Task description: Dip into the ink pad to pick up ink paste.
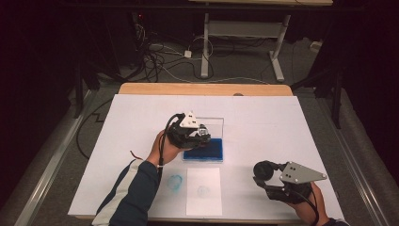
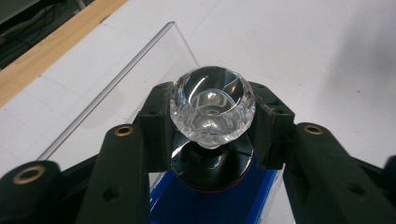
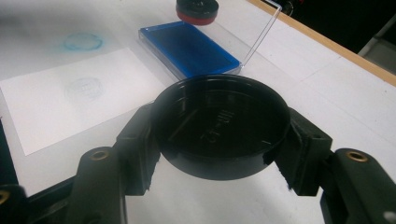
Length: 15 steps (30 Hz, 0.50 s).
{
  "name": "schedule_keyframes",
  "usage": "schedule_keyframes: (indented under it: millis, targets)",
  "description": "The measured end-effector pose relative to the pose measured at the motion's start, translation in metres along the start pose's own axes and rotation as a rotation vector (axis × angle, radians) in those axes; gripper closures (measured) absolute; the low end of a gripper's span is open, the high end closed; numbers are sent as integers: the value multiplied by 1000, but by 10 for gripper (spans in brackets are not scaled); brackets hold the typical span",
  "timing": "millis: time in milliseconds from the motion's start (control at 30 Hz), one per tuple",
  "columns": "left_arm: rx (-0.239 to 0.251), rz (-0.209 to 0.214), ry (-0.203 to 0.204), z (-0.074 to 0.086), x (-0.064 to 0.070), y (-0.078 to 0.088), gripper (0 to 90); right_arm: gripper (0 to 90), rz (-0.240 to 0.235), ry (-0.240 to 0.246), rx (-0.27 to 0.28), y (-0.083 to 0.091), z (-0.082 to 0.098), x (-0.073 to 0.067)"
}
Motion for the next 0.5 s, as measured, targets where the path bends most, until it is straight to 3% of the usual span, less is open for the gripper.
schedule_keyframes:
  millis: [200,500]
  targets:
    - [-16,14,17,12,3,-13,542,386,-6,2,-2,-1,1,-1]
    - [-26,3,23,29,9,-26,541,386,-7,8,-11,-1,1,-2]
Point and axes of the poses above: each handheld gripper's, and its own axes: y roughly backward along the jaws, z roughly out of its underside, x roughly to its right, the point moved 1 cm from there along -y, roughly forward along the jaws, and after that the axes turned 15 degrees about x, right-handed, at the moved point
